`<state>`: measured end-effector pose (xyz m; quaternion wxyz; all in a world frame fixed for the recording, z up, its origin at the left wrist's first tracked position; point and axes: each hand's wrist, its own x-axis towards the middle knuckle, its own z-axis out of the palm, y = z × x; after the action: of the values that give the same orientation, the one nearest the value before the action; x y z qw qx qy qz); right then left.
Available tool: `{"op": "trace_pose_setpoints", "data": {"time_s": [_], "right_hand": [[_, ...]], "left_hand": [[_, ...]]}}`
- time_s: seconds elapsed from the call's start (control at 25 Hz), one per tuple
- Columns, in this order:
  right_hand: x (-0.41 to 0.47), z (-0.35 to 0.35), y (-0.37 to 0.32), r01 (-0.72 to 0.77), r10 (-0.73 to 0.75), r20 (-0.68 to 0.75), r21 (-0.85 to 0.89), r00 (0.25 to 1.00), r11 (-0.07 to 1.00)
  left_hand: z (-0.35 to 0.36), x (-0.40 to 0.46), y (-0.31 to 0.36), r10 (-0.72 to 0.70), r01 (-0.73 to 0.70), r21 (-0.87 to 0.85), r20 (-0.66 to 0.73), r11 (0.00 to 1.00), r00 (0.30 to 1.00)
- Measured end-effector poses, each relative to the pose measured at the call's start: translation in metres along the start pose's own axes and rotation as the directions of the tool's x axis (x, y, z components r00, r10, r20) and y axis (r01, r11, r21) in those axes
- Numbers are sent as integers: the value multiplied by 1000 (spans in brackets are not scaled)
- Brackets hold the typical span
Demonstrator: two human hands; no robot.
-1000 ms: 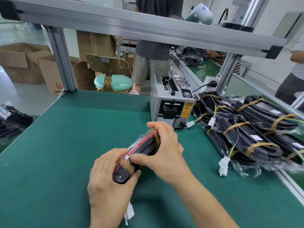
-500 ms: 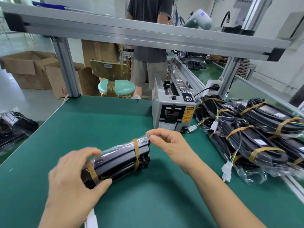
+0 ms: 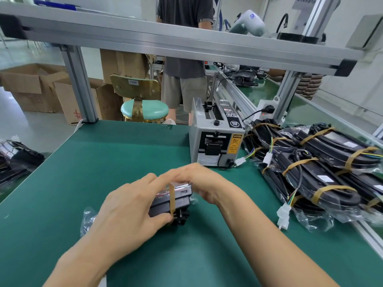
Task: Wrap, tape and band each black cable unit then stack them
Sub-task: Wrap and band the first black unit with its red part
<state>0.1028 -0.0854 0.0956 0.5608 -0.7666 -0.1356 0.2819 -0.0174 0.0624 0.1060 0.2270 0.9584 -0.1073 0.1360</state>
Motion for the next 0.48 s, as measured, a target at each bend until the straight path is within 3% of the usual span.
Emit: {"op": "trace_pose_setpoints", "data": {"time_s": [0.08,0.12,0.2,0.32,0.4,0.48], "right_hand": [[5,2,14,-140,129,81,142,988,980],[6,0,21,-181,173,53,222,983,958],[6,-11,34,-152,226,-179,353,958,923],[7,-43,39,63,163,-648,312,744,948],[12,-60,31,169,141,-745,325,652,931],[22,-69,20,202,148,-777,334,612,921]], "left_hand": [[-1,5,1,1,-1,-1,55,1000,998],[-2,8,1,-17,19,-29,69,999,997],[-1,10,-1,-68,71,-65,53,995,996],[5,14,0,-157,157,7,-25,988,987],[10,19,6,-214,217,78,-51,973,976],[13,21,11,-258,265,112,-74,958,963]]}}
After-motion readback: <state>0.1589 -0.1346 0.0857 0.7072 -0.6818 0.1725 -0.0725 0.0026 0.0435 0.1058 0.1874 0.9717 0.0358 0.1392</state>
